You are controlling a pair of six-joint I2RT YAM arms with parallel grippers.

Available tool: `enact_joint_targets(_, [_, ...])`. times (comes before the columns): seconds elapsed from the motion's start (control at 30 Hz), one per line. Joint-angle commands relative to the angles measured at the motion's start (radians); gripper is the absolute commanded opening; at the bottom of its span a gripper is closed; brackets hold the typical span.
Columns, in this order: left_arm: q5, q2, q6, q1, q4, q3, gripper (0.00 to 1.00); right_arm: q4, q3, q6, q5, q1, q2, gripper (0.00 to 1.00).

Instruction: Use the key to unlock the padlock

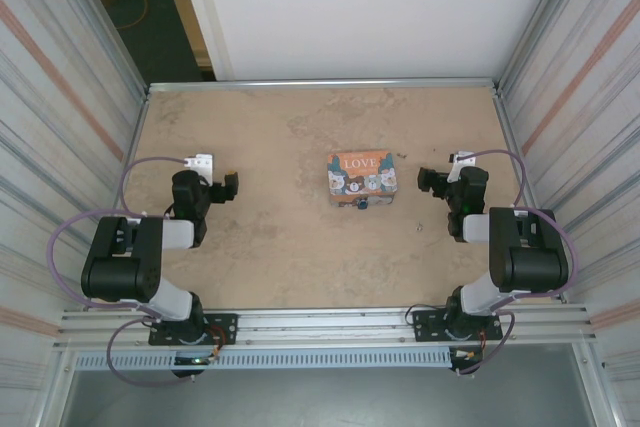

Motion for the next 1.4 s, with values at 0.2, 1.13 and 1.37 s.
enact_joint_targets(0.2, [-0.029, -0.213, 0.003, 0.002, -0.178, 0.036, 0.99, -0.229, 0.052, 0.022, 0.013, -0.008, -0.198, 0.99])
enact_joint_targets(1.13, [0.411, -0.046, -0.725, -0.397, -0.667, 0.401, 0.99, -0.939, 0.310, 0.432, -0.420, 0.045, -0.334, 0.99])
enact_joint_targets(1.37, [0.466, 0.164, -0.767, -0.509, -0.618, 0.555, 0.99, -0.919, 0.366, 0.456, -0.393, 0.093, -0.206, 0.99])
